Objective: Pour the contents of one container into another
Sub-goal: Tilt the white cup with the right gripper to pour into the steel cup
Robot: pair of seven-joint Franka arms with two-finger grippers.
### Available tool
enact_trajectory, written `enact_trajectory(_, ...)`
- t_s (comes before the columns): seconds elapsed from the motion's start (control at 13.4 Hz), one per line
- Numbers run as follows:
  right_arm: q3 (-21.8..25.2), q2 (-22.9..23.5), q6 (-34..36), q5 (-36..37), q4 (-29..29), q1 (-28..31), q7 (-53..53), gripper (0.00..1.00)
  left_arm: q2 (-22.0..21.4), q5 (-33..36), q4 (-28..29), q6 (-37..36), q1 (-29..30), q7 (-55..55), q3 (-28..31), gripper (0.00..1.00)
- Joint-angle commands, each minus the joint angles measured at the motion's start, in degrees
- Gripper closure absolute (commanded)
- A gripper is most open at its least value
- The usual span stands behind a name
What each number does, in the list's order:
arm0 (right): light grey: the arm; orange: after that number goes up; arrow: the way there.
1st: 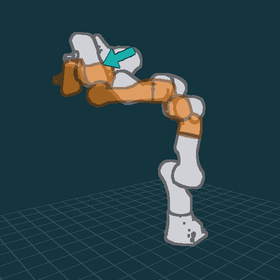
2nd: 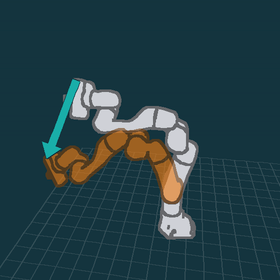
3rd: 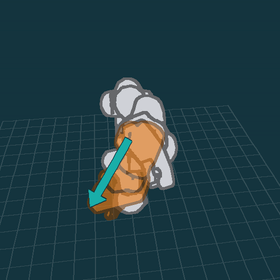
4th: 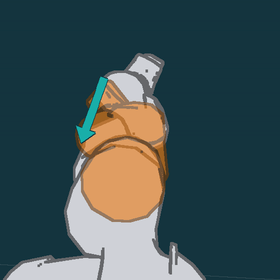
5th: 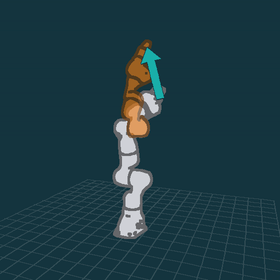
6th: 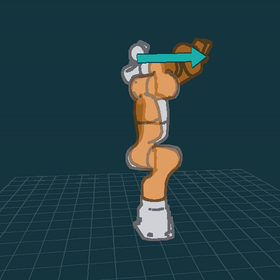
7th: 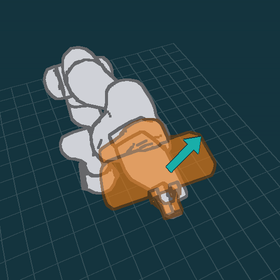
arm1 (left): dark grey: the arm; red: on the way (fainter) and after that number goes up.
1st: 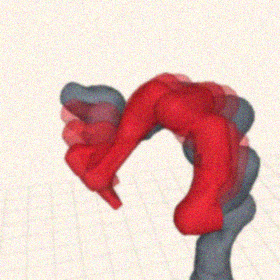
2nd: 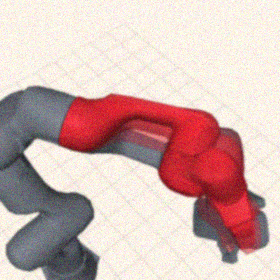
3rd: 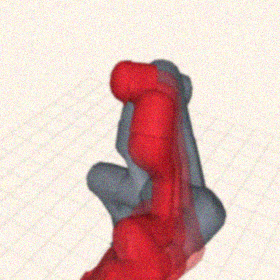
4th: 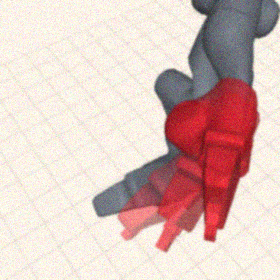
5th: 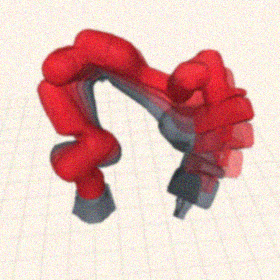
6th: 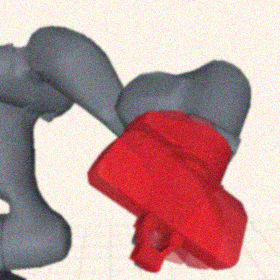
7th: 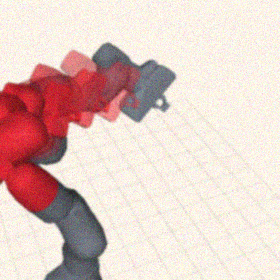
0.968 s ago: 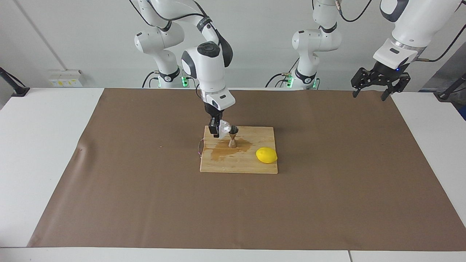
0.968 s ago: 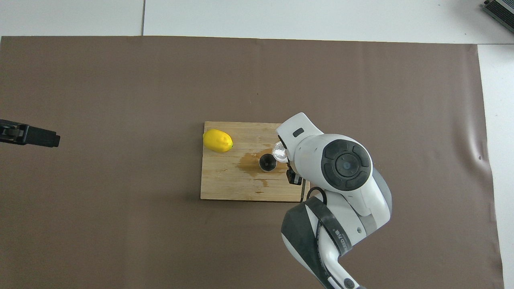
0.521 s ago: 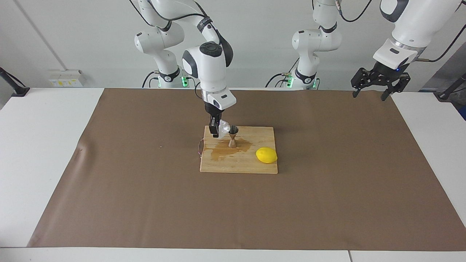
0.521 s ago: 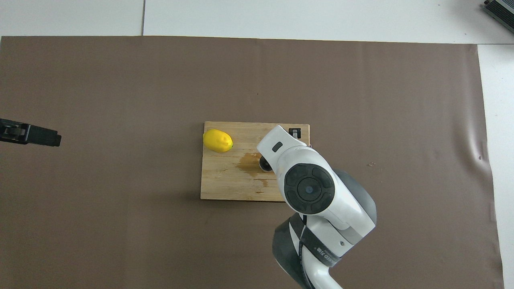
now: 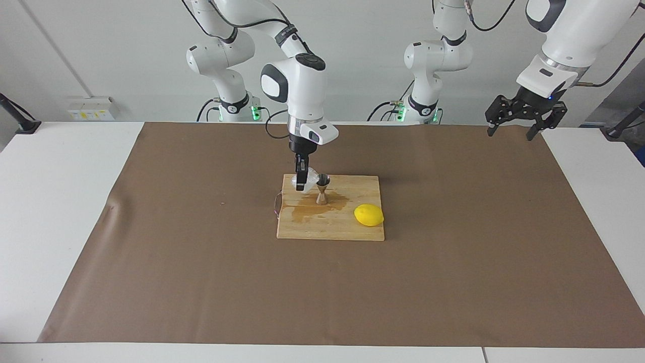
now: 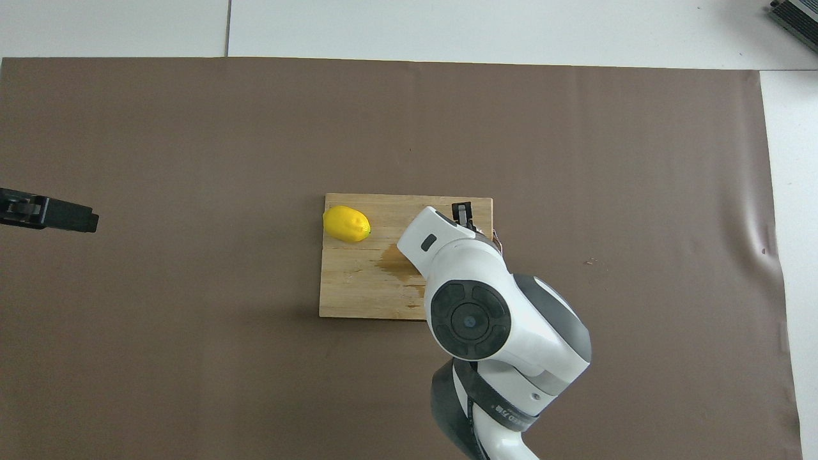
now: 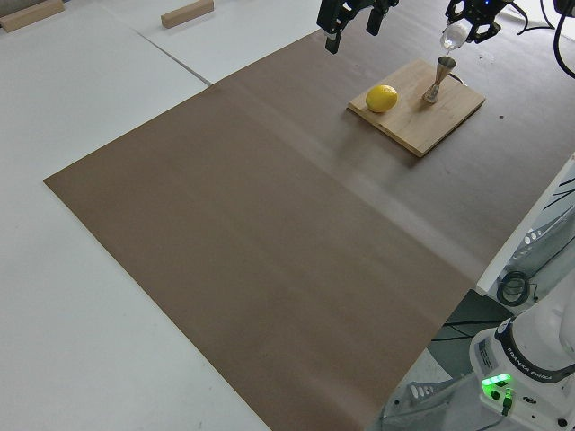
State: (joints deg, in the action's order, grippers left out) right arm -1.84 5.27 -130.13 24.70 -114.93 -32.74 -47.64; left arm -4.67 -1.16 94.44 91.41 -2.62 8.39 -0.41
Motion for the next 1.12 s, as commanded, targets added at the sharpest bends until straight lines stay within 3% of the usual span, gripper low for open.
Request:
enact_trajectory(0.0,-0.3,0.6,1.3,3.3,1.2,-1.2,1.1,0.69,0.8,-0.6,-1.6,-1.2,0.2,-0.6,0.1,0.00)
enact_trajectory(1.04,-0.4,0.0,1.4,9.5,-0.3,-1.5,0.9,0.69,0.9,-0.6,-1.6,-0.9,0.2,-0.8,0.1,0.00)
